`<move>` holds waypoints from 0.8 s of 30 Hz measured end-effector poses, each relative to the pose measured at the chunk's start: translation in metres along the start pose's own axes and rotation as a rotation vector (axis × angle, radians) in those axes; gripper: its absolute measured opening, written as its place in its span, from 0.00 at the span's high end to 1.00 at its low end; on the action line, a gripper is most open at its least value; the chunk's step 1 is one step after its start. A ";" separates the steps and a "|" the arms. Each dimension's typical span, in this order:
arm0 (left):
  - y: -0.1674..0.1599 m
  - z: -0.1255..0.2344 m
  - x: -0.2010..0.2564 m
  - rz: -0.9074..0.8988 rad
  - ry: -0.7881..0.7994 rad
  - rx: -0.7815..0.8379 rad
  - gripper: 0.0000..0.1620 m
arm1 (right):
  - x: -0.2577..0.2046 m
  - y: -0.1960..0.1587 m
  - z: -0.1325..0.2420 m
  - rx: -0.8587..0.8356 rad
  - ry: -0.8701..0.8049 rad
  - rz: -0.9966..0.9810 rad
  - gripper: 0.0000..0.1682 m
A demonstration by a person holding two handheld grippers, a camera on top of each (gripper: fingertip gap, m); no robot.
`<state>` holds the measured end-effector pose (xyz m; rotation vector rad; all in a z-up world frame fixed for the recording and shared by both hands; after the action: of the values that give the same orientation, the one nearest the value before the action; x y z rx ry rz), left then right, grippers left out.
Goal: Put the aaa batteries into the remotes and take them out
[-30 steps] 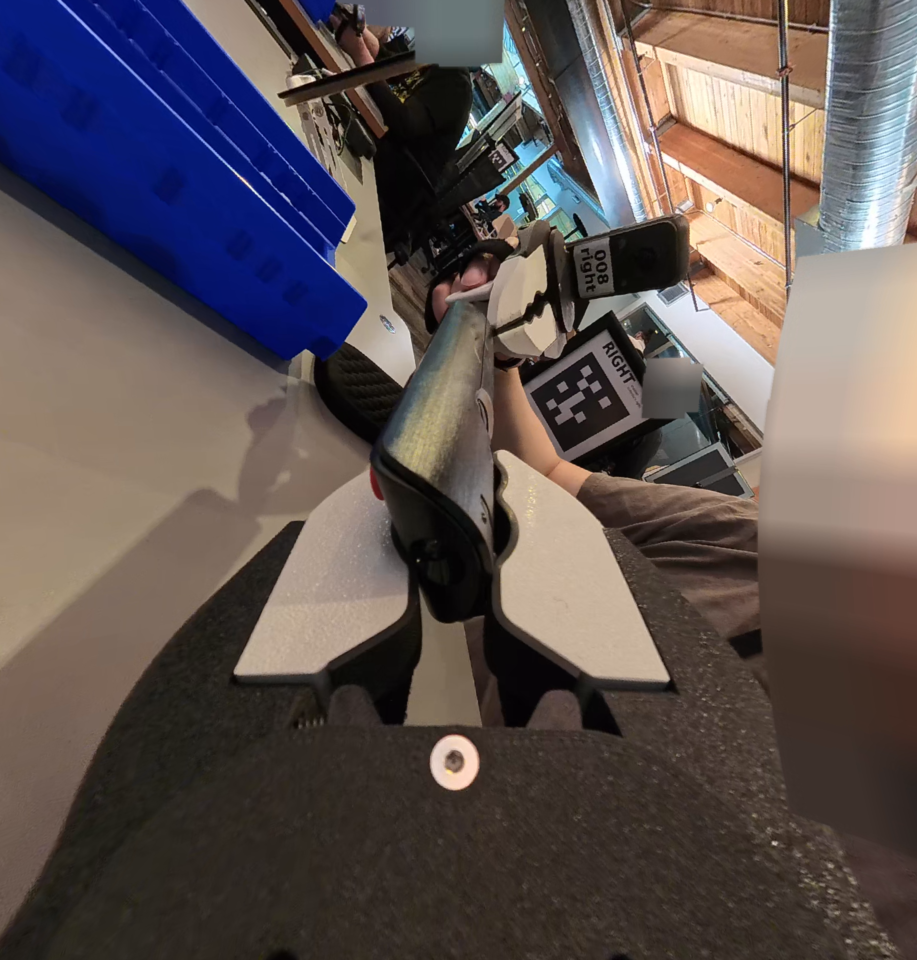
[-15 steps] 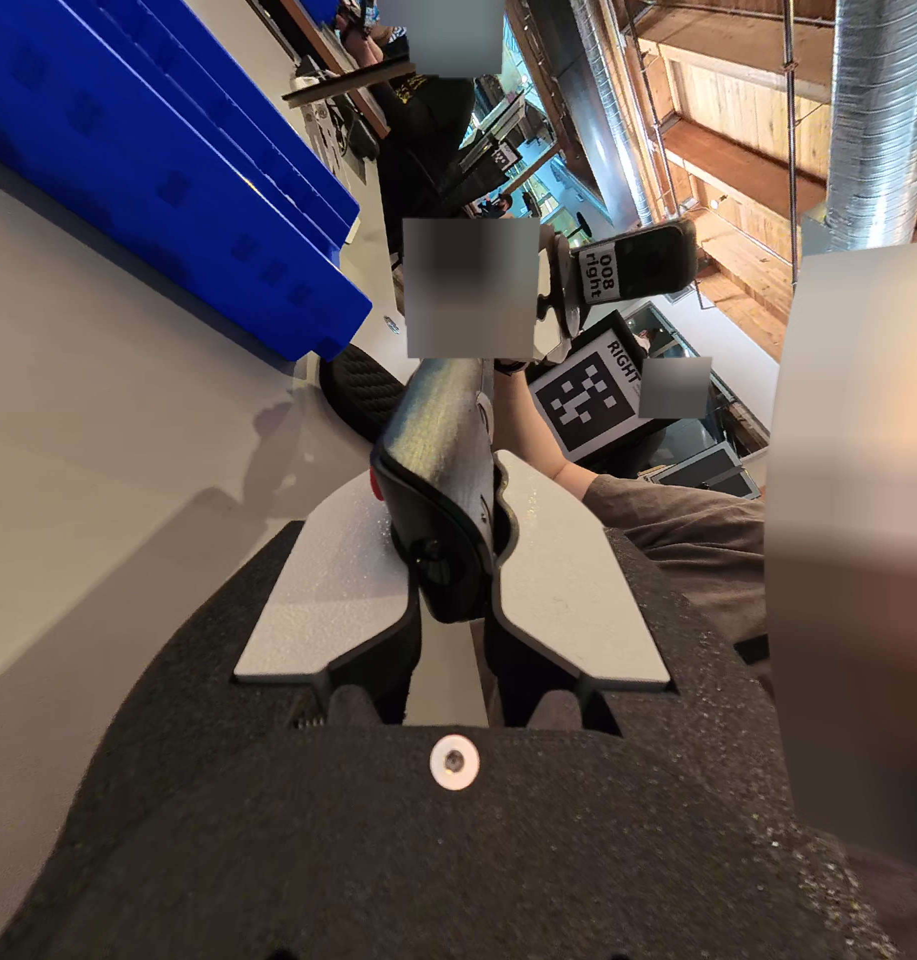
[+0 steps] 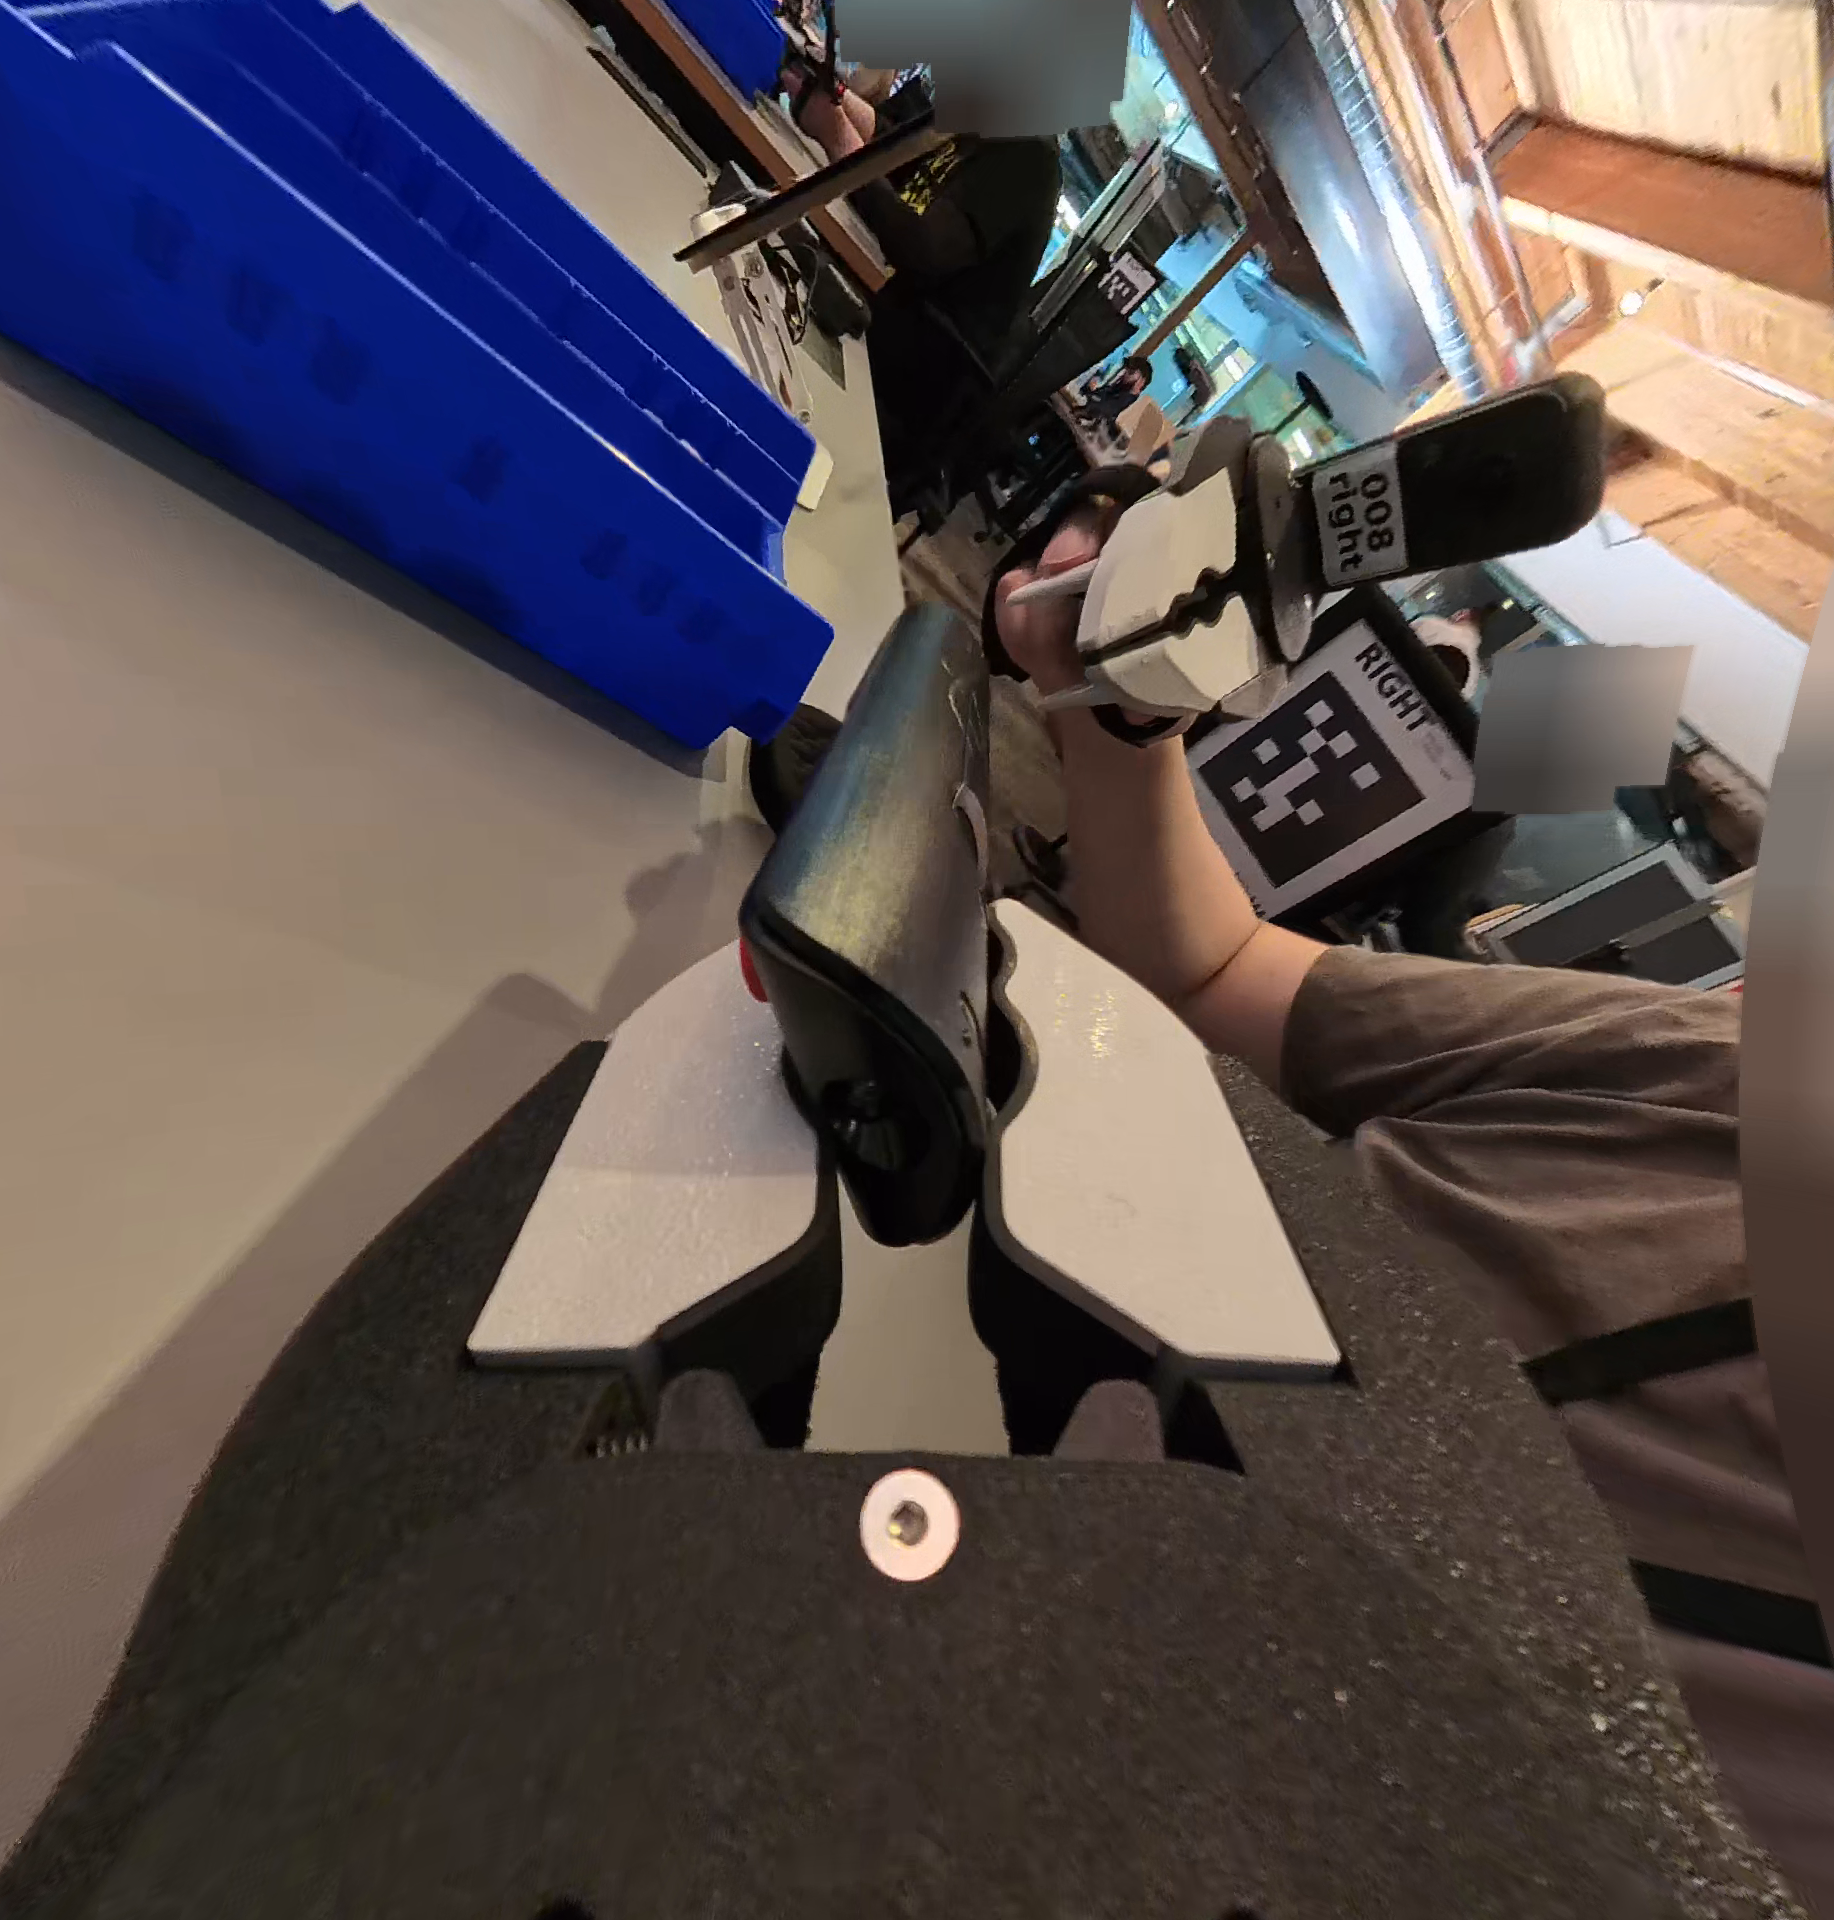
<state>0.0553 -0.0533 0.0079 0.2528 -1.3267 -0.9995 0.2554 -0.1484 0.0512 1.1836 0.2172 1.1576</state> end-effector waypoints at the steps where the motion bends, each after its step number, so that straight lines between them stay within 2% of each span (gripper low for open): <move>1: 0.000 0.000 0.001 -0.020 0.019 -0.007 0.85 | -0.002 0.001 0.000 0.009 0.000 0.004 0.99; 5: 0.001 -0.002 0.007 -0.083 0.052 -0.027 0.85 | -0.009 0.000 -0.011 -0.068 -0.019 0.049 0.99; 12: 0.001 -0.005 0.011 -0.078 0.032 -0.028 0.85 | -0.012 0.007 -0.025 -0.107 -0.011 0.062 0.98; 14: 0.002 -0.003 0.010 -0.059 0.045 -0.010 0.85 | -0.015 0.014 -0.023 -0.082 -0.044 0.081 0.95; 17: 0.003 0.001 0.006 -0.031 0.050 0.019 0.85 | -0.017 0.018 -0.020 -0.076 -0.165 0.116 0.85; 20: 0.005 0.005 0.007 -0.007 -0.032 0.051 0.85 | -0.014 0.006 -0.014 -0.086 -0.197 0.047 0.83; 24: 0.006 0.010 0.009 0.004 -0.094 0.069 0.85 | -0.011 0.002 0.007 0.072 -0.183 -0.091 0.82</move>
<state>0.0485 -0.0526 0.0203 0.2582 -1.4485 -0.9735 0.2541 -0.1610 0.0514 1.3224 0.1725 0.9625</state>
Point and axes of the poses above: each gripper's, where its closed fingertips meet, z back along the fingers, y out of its top, x = y × z across the jaws, the point moved 7 cm from there along z, back along the fingers, and after that the axes turned 10 degrees about -x, right-handed, at the moved point
